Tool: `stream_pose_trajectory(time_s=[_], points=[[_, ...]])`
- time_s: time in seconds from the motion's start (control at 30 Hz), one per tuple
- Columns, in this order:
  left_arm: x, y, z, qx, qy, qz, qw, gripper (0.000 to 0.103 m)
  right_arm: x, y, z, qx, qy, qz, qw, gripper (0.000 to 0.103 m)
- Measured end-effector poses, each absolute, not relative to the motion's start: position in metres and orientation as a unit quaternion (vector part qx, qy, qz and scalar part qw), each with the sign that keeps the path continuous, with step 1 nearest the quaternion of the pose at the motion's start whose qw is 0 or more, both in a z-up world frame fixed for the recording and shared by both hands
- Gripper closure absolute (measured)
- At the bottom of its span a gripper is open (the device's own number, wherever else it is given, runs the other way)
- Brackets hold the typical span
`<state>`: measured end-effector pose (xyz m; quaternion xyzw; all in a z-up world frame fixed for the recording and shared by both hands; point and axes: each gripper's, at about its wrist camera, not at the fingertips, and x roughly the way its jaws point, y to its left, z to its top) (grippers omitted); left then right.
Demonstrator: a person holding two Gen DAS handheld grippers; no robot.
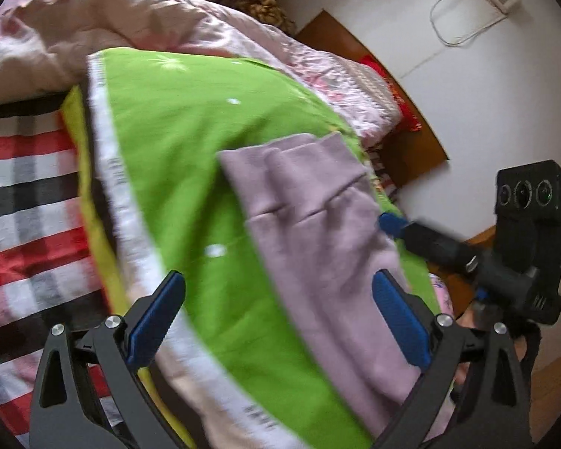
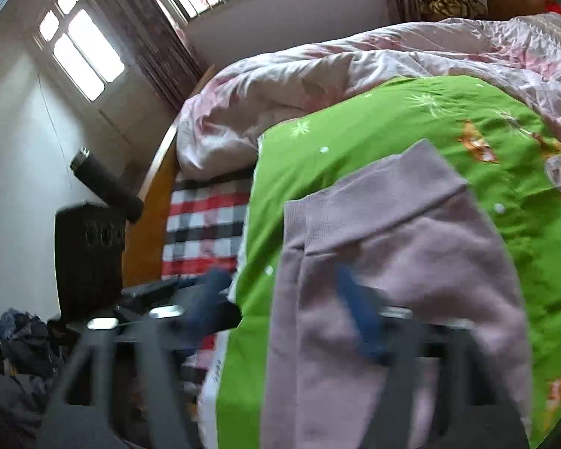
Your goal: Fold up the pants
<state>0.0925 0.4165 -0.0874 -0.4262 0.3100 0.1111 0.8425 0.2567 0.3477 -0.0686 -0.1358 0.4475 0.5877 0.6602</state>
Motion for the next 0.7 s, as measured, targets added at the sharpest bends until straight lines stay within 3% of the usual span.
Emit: stream_pose_trajectory(time_s=[0.23,0.5,0.57,0.7], points=[[0.098,0.41,-0.079,-0.424,0.295,0.055,0.854,0.005,0.315,0.299,-0.043,-0.129,0.393,0.527,0.742,0.047],[0.16,0.395,-0.089,-0.411,0.316,0.029,0.855,0.023,0.347,0.298,-0.091,-0.185,0.414,0.504,0.735,0.052],[0.167,0.397,-0.093,-0.411,0.319,0.036,0.853,0.032,0.347,0.305,-0.096,-0.197,0.407,0.516,0.728,0.052],[0.177,0.401,-0.099,-0.411,0.325,0.043,0.851,0.037,0.349,0.325,-0.099,-0.212,0.398,0.532,0.717,0.052]])
